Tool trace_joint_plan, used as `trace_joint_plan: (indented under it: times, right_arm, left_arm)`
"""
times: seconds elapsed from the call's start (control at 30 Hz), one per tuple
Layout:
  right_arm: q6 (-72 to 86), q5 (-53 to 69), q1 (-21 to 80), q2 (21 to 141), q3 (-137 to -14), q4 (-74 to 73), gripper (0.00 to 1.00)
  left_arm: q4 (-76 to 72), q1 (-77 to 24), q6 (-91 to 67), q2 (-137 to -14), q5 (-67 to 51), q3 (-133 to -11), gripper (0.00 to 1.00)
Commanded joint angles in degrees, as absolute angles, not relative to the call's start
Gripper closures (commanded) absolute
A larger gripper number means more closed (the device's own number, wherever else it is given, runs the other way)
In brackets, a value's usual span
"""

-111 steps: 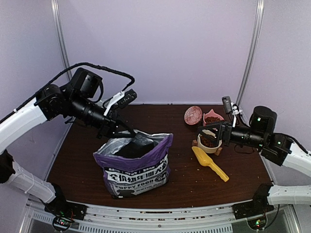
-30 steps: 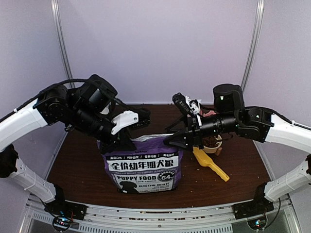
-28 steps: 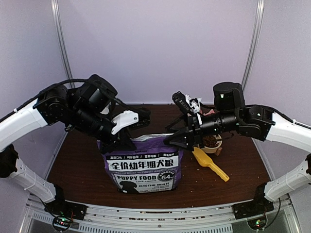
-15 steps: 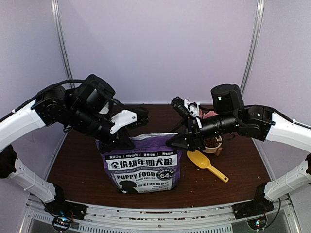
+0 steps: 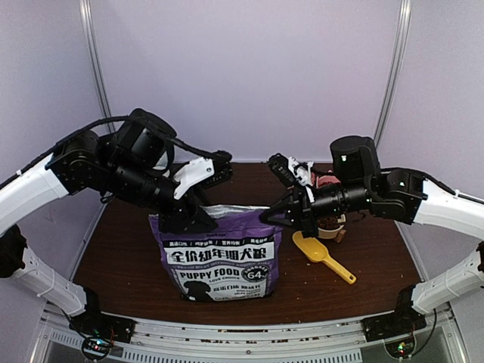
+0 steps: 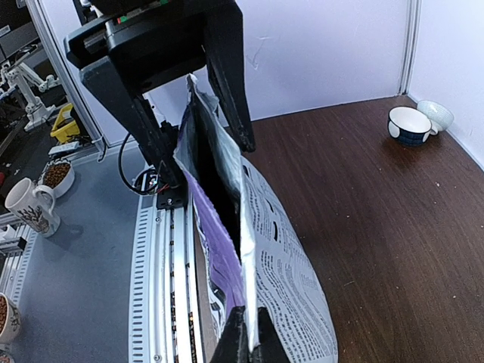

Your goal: Serve the pet food

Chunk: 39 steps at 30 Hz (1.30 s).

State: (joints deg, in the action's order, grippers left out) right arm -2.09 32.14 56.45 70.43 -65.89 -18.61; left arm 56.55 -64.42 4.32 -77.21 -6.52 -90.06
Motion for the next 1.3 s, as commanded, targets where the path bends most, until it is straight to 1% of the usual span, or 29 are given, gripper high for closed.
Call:
trace_joint_plan:
  times: [0.0, 0.07, 0.13, 0.2, 0.27, 0.33, 0.4, 0.43, 0.57, 0.63, 0.87, 1.1, 1.13, 1.17, 1.27]
  right_arm:
    - [0.22, 33.23, 56.63, 69.09, -64.83, -13.14, 1.0]
    - [0.55, 33.15, 56.61, 68.8, -64.27, -12.37, 1.0]
    - [0.9, 33.01, 56.61, 68.45, -63.69, -11.71, 1.0]
    - [1.01, 32.78, 56.6, 67.98, -63.09, -11.21, 1.0]
    - [1.37, 32.47, 56.6, 67.41, -62.25, -10.6, 1.0]
    - [1.7, 31.9, 56.68, 66.75, -61.29, -10.28, 1.0]
    - [2.2, 31.31, 56.54, 65.95, -60.1, -10.2, 0.92]
    - [2.43, 30.95, 56.58, 65.47, -59.39, -10.15, 0.89]
    - [3.64, 29.96, 56.58, 63.13, -56.0, -9.4, 0.73]
    - [4.06, 29.23, 56.53, 61.98, -54.68, -9.1, 0.69]
    - [5.19, 27.86, 56.59, 59.6, -52.31, -6.53, 0.67]
    - [6.03, 28.69, 56.57, 61.18, -52.43, -3.45, 0.65]
    - [6.09, 28.81, 56.56, 61.36, -52.42, -3.25, 0.67]
    - [6.14, 28.9, 56.57, 61.55, -52.53, -3.13, 0.72]
    - [6.24, 29.28, 56.53, 61.78, -52.8, -3.14, 0.94]
  left_arm:
    - [52.08, -64.51, 4.31, -80.4, -9.91, -93.58, 0.51]
    - [52.12, -64.51, 4.67, -81.9, -10.76, -94.43, 0.49]
    - [52.12, -64.6, 4.97, -82.77, -11.76, -94.96, 0.49]
    - [52.12, -64.69, 5.24, -83.23, -12.92, -95.11, 0.54]
    - [52.12, -64.77, 5.27, -83.39, -13.4, -94.82, 0.66]
    - [52.16, -64.78, 5.32, -83.3, -13.54, -94.48, 0.83]
    - [52.12, -64.78, 5.19, -83.09, -13.26, -94.23, 0.96]
    - [52.12, -64.78, 5.19, -83.01, -13.14, -94.14, 1.0]
    - [52.12, -64.78, 5.1, -82.91, -12.88, -93.88, 1.0]
    - [52.12, -64.78, 5.09, -82.97, -12.77, -93.95, 1.0]
    - [52.03, -64.75, 5.27, -83.12, -12.71, -94.17, 1.0]
    - [52.1, -64.78, 5.1, -83.19, -12.49, -94.48, 1.0]
    - [52.12, -64.78, 5.1, -83.15, -12.51, -94.48, 1.0]
    - [52.12, -64.78, 5.1, -83.22, -12.55, -94.44, 1.0]
    - [52.04, -64.78, 4.8, -83.19, -12.55, -94.55, 1.0]
